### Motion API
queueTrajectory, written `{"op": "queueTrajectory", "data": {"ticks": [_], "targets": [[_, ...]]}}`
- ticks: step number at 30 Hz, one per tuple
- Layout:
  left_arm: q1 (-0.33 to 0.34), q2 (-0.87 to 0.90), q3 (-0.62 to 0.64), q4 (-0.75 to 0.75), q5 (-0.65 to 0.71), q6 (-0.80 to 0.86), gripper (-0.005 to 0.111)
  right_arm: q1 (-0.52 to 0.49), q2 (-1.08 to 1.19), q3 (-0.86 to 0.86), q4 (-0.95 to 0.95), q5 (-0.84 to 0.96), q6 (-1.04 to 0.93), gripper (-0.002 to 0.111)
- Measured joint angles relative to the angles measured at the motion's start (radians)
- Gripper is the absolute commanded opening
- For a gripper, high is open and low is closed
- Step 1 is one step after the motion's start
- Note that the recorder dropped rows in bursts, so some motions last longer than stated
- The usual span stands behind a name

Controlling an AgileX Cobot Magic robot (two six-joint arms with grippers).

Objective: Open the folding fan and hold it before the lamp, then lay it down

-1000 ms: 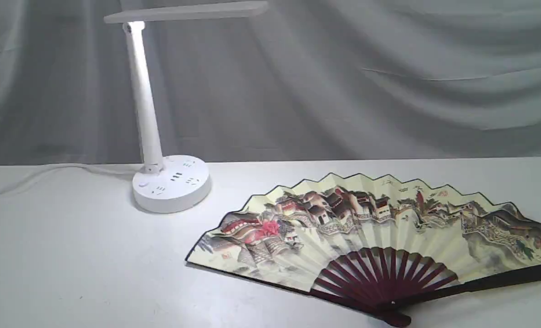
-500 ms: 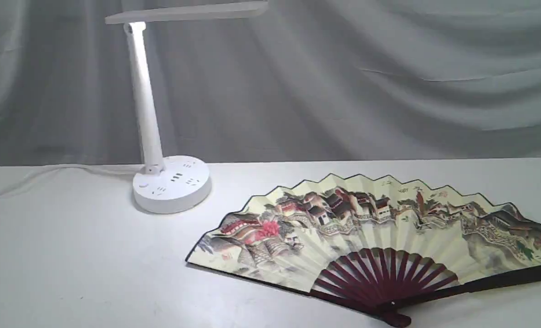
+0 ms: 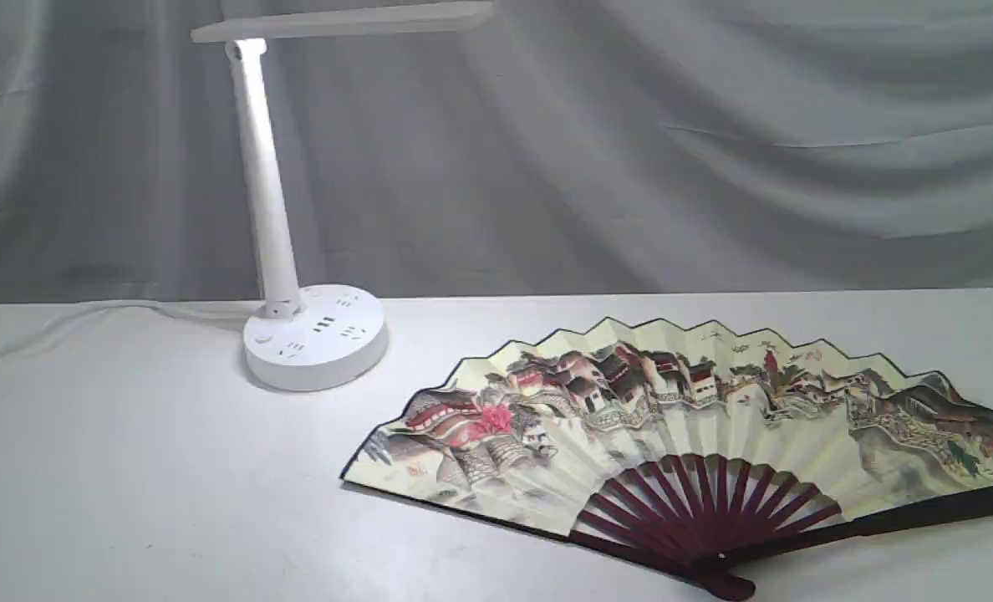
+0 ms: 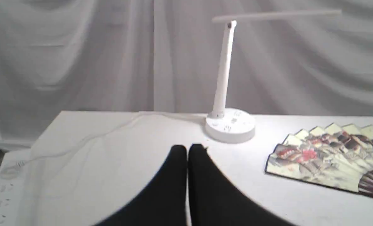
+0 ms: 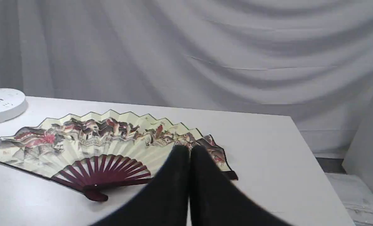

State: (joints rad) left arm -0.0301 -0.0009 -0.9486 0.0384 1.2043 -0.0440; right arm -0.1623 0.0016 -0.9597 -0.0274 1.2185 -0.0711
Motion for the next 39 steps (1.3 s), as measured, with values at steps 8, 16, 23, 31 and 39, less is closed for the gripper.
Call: {"op": "queueTrajectory", "data": {"ticks": [8,16,23,31,39], "targets": [[0.000,0.002,0.270,0.000,-0.346,-0.002,0.000,0.000,0.002,0.229,0.018,-0.205,0.000,0.000],[0.000,0.006,0.527,0.000,-0.692,-0.002,0.000,0.000,0.002,0.543,0.037,-0.607,0.000,0.000],[0.000,0.004,0.691,-0.004,-0.848,-0.004,0.000,0.000,0.002,0.744,0.041,-0.853,0.000,0.000],[0.000,0.004,0.820,-0.004,-0.941,-0.004,0.000,0.000,0.002,0.882,0.041,-0.912,0.000,0.000],[0.000,0.004,0.939,-0.004,-1.030,-0.004,0.000,0.000,0.003,0.956,0.053,-0.987,0.000,0.000]]}}
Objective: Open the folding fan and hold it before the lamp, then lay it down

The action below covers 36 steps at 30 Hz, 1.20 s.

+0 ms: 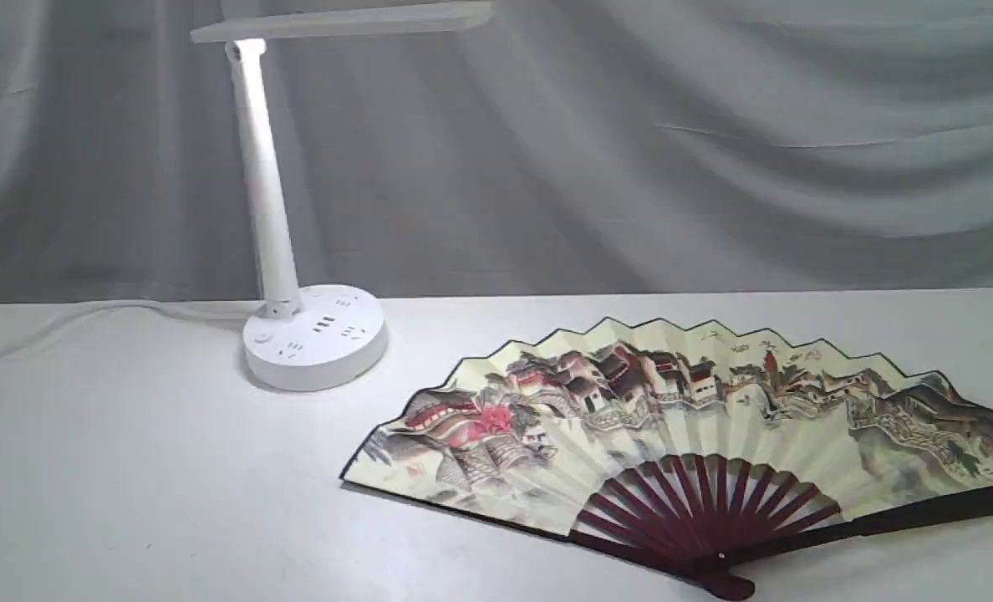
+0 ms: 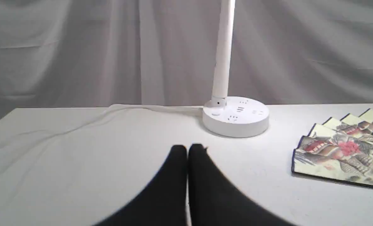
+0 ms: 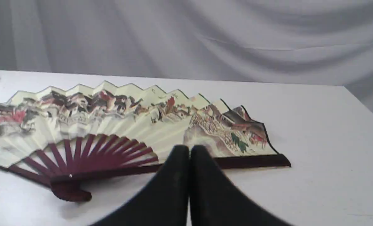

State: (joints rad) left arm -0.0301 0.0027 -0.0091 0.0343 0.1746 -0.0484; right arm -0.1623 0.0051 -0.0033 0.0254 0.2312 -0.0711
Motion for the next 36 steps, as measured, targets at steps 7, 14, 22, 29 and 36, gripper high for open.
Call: {"op": "queueTrajectory", "data": {"ticks": [7,14,22,29,36], "targets": [[0.000,0.000,0.005,0.000,0.008,0.000,0.000,0.000,0.000,0.000,0.027,-0.080,0.000,0.000],[0.000,0.000,0.005,0.000,0.008,0.000,0.000,0.000,0.000,0.000,0.029,-0.082,0.000,0.000],[0.000,0.000,0.005,0.000,0.010,0.000,0.000,0.000,0.000,0.000,0.019,0.000,-0.004,0.000],[0.000,0.000,0.005,0.000,0.010,0.000,0.000,0.000,0.000,0.000,0.017,0.003,-0.023,0.000],[0.000,0.000,0.005,0.000,0.010,0.000,0.000,0.000,0.000,0.000,0.015,0.007,-0.031,0.000]]}}
